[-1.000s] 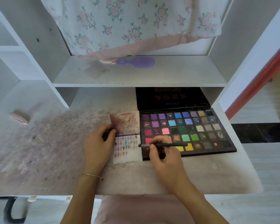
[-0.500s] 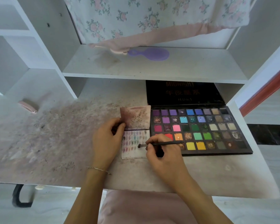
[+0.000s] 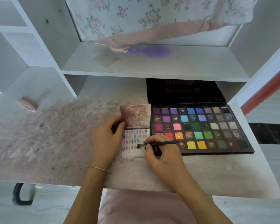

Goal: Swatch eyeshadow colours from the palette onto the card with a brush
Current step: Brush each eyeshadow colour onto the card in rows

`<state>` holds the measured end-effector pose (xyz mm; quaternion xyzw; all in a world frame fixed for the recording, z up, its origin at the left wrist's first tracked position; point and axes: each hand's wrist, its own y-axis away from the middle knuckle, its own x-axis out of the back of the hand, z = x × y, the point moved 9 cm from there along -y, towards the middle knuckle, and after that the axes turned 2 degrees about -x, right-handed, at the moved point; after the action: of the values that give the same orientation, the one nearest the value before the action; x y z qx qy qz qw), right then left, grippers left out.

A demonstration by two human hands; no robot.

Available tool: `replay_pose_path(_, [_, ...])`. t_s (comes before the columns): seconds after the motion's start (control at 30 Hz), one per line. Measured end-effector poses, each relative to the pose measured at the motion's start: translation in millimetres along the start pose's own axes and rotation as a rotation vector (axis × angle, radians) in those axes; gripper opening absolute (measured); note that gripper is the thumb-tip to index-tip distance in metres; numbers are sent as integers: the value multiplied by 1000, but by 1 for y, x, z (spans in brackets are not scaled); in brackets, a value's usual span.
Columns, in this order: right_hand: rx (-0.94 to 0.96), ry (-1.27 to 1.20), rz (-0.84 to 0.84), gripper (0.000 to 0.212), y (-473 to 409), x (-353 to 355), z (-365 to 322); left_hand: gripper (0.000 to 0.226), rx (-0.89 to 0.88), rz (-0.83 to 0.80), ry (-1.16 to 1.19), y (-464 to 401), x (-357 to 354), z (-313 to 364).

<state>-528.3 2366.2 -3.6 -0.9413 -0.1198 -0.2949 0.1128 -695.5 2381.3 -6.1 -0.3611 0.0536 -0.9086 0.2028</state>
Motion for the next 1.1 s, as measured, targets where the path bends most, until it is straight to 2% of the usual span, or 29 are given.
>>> replay_pose_path(0.93, [9,-29,-20,7,-1,-1,-1,15,27,0,5,1,0,-2])
replay_pose_path(1.1, [-18,-213,31,13,1,7,3,16,25,-3,-2,1,0,-3])
